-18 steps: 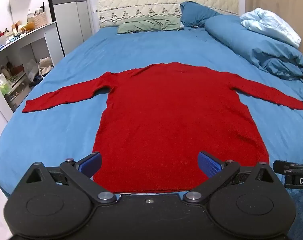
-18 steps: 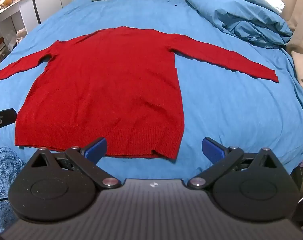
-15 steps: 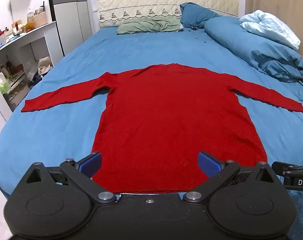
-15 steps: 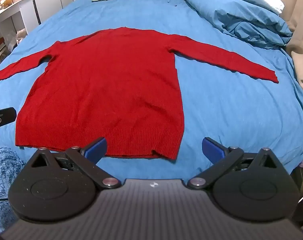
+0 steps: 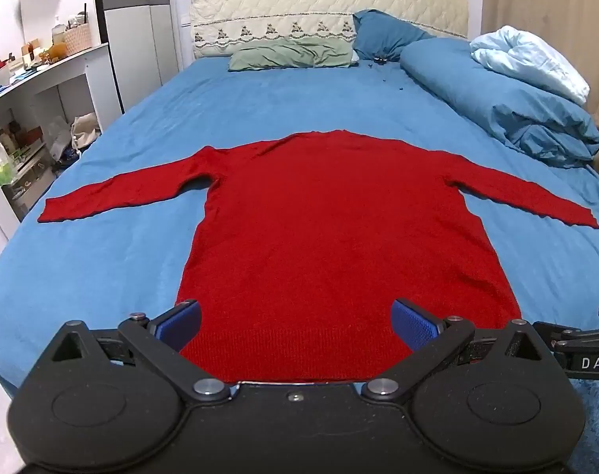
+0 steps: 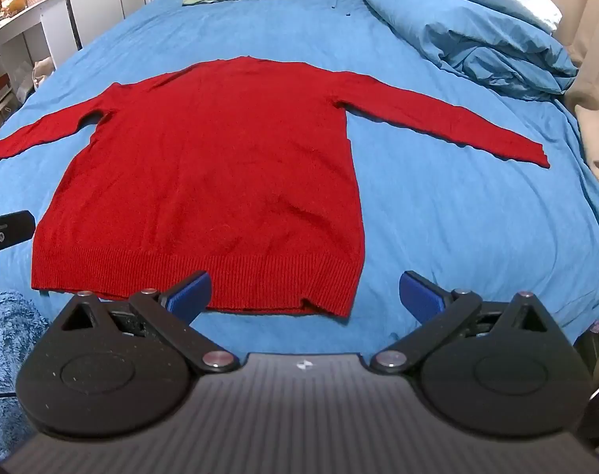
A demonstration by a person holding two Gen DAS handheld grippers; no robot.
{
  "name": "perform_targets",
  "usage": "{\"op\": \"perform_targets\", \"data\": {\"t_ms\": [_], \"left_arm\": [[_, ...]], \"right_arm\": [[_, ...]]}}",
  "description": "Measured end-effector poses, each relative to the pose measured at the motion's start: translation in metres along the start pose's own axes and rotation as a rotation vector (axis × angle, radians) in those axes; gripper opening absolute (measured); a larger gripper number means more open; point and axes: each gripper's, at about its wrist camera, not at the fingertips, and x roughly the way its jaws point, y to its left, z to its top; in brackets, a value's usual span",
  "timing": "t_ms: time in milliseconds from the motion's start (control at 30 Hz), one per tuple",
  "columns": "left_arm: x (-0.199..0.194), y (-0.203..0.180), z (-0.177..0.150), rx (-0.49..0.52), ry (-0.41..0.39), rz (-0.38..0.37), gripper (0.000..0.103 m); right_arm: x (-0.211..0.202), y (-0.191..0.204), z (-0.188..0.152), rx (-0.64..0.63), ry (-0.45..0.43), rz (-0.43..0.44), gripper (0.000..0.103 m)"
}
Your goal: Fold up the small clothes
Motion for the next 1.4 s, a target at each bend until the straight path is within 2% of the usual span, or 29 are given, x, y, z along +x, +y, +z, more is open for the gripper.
{"op": "perform_targets", "data": {"t_ms": [1400], "left_arm": [[0.0, -0.0021, -0.0023, 0.003, -0.009, 0.006, 0.103]], "right_arm": [[0.0009, 0.0023, -0.0039, -0.008, -0.009, 0.0, 0.103]]}}
